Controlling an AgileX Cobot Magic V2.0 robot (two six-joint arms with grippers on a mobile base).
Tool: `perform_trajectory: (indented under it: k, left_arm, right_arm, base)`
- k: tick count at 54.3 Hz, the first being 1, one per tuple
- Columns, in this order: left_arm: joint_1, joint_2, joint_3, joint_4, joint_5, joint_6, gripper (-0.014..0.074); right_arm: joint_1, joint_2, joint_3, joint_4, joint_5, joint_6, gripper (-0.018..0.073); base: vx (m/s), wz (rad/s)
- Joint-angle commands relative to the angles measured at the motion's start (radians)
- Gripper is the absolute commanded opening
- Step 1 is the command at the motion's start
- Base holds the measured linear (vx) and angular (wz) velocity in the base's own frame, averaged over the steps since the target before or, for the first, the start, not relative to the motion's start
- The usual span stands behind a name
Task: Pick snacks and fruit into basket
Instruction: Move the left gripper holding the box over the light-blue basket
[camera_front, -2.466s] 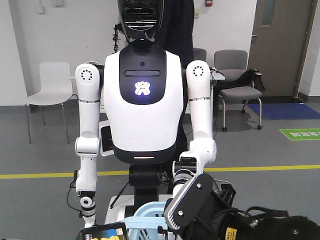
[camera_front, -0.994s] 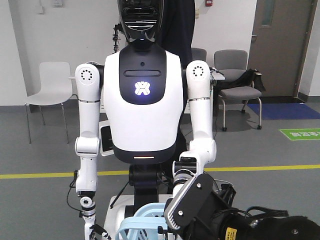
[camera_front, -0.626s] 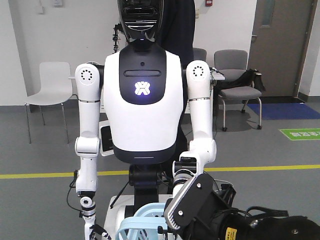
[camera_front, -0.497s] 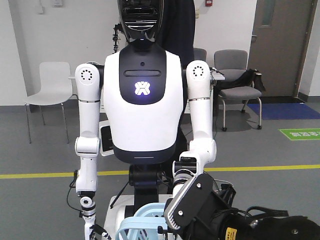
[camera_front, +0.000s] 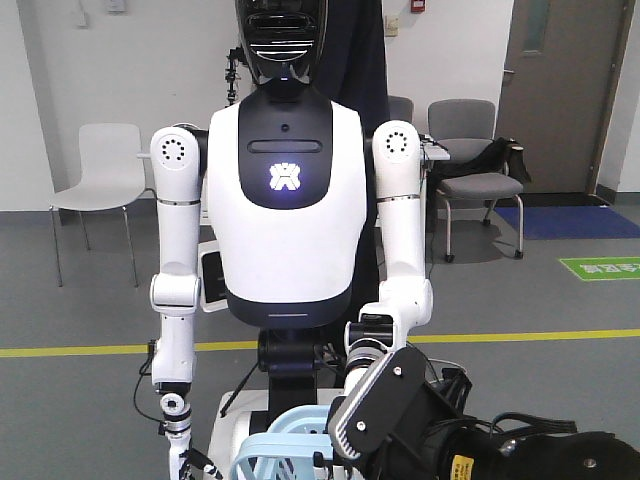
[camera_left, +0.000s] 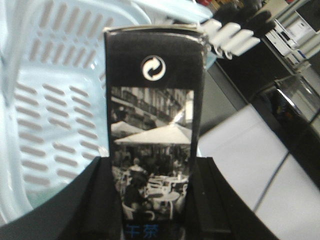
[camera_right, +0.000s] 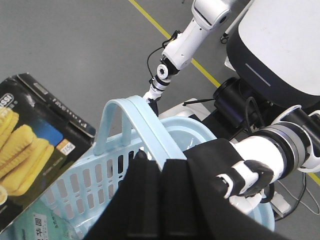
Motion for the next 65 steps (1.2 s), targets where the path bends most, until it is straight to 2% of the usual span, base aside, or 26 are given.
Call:
perform_trajectory:
  k: [1,5,9,20,32,40,46,50,60,65]
  left_arm:
    - [-0.007,-0.063,-0.018,-0.083,-0.234,0.112,0.0003]
    - [-0.007,-0.087,-0.018,-0.126,-0.234,0.209,0.0003]
    - [-0.007,-0.102,-0.018,-0.159,-0.236,0.269,0.0003]
    - [-0.007,-0.113,-0.018,-0.22,-0.267,0.376,0.0003]
    - [-0.008,-0.11,-0.018,-0.248,-0.267,0.373,0.0003]
    - [-0.046,-0.11,-0.018,-0.388,-0.267,0.37,0.0003]
    - [-0.071,-0.11,-0.018,-0.451,-0.267,0.385,0.0003]
    - [-0.09,-0.11,-0.018,-0.455,-0.267,0.436,0.0003]
    - [-0.145,-0.11,-0.018,-0.476,-0.267,0.636,0.0003]
    - [-0.166,-0.11,-0.019,-0.505,-0.267,0.674,0.0003]
  right_arm:
    - [-0.001,-0.041,-0.03,-0.044,0.025,-0.004,-0.0013]
    - [-0.001,-0.041,-0.03,-0.044,0.025,-0.004,-0.0013]
    - [-0.001,-0.041,-0.03,-0.044,0.025,-0.004,-0.0013]
    - [-0.001,-0.041,-0.03,-0.045,0.025,-0.005,-0.0013]
    - [-0.001,-0.041,-0.03,-0.045,0.025,-0.005,-0.0013]
    - [-0.001,-0.041,-0.03,-0.045,0.025,-0.005,-0.0013]
    - [-0.001,-0.041,-0.03,-0.045,0.025,-0.005,-0.0013]
    - [-0.001,-0.041,-0.03,-0.045,0.025,-0.005,-0.0013]
    - [-0.001,-0.041,-0.03,-0.045,0.025,-0.005,-0.0013]
    - [-0.001,-0.041,-0.03,-0.045,0.025,-0.005,-0.0013]
  base:
    - [0.0,0.0]
    - [0.0,0.0]
    - [0.0,0.0]
    - [0.0,0.0]
    - [0.0,0.0]
    - [0.0,0.0]
    - [0.0,0.0]
    - [0.0,0.0]
    - [0.0,0.0]
    - [0.0,0.0]
